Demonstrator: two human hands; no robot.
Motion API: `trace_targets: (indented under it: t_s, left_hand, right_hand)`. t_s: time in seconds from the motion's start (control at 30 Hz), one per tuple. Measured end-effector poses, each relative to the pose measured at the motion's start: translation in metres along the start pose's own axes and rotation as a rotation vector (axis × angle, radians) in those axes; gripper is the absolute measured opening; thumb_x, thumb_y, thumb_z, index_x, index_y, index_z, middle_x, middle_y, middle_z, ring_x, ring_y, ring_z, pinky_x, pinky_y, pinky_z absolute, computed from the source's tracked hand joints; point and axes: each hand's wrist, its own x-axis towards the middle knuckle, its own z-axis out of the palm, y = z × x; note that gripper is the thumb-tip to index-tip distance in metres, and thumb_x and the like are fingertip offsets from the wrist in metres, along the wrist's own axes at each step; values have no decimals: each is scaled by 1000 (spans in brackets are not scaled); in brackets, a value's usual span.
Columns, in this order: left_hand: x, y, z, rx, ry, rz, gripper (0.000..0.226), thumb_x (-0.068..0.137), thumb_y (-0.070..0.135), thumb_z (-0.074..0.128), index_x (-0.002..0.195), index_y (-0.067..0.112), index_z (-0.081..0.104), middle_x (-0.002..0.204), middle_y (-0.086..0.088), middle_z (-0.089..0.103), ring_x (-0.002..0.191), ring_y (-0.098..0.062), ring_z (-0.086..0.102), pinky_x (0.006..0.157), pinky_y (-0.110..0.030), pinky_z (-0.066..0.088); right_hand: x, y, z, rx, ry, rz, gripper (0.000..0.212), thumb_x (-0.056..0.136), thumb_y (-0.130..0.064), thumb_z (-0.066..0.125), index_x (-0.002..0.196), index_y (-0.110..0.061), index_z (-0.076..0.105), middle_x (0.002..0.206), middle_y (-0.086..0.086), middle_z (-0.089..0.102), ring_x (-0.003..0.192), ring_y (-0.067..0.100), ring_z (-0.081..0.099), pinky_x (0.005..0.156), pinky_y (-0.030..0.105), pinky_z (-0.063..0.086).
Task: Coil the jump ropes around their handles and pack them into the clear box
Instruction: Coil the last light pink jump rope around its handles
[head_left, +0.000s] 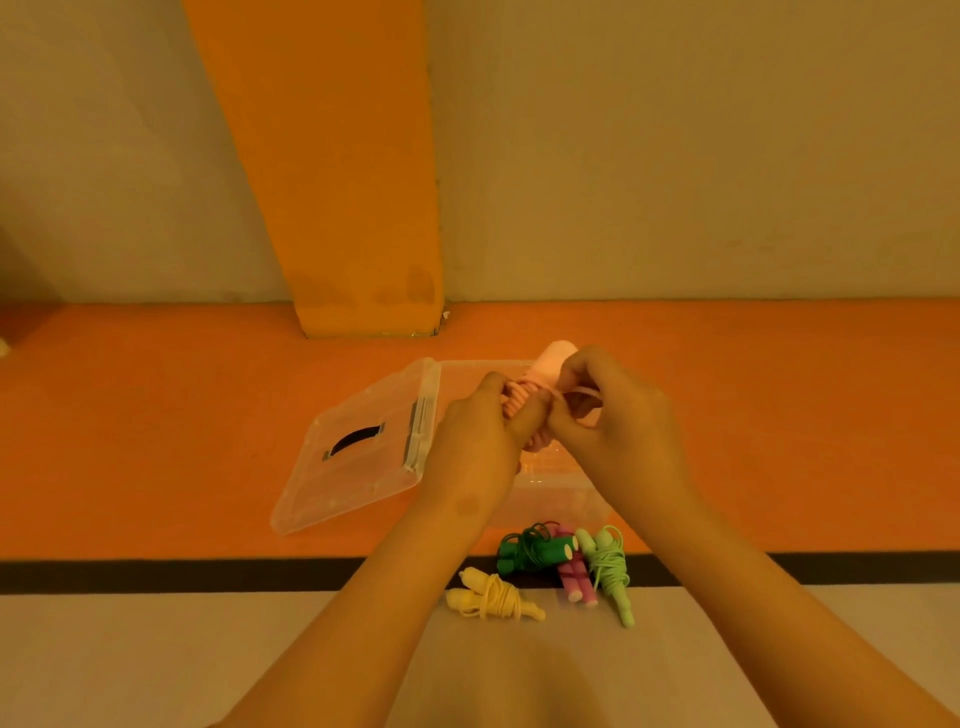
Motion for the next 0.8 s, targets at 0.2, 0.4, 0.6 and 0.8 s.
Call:
trace_targets:
  t_s: [0.2,0.4,0.6,0.8]
  left_hand:
    - [-5,-1,-7,129,-14,79,35,95,40,50,121,17,54,99,-1,66,86,-19,63,73,-37,51]
    - [-11,4,-7,101,22,193,32,97,33,50,127,25,44,103,6,62,79,-13,62,63,-25,46]
    - [-8,2,-5,58,68,229,22,96,36,51,114,24,49,92,1,65,72,-16,62,66,-42,51]
    - [-7,-3,-2,33,27,231,17,94,37,54,105,23,51,85,3,66,62,-11,60,55,-27,45]
  right_hand:
    - [2,-2,-13,352,-124,220,38,80,3,66,76,-24,39,77,11,65,65,22,57,55,33,45]
    - [5,3,-16,302,-210,232,35,81,3,62,73,-18,35,81,19,58,66,29,49,56,41,43]
    - [4,6,-15,319,-289,273,37,85,-2,59,71,-25,33,70,3,50,63,17,43,58,37,37]
    - [-4,5,-24,440,-338,315,30,88,0,55,75,-19,36,73,10,51,69,18,48,64,36,39]
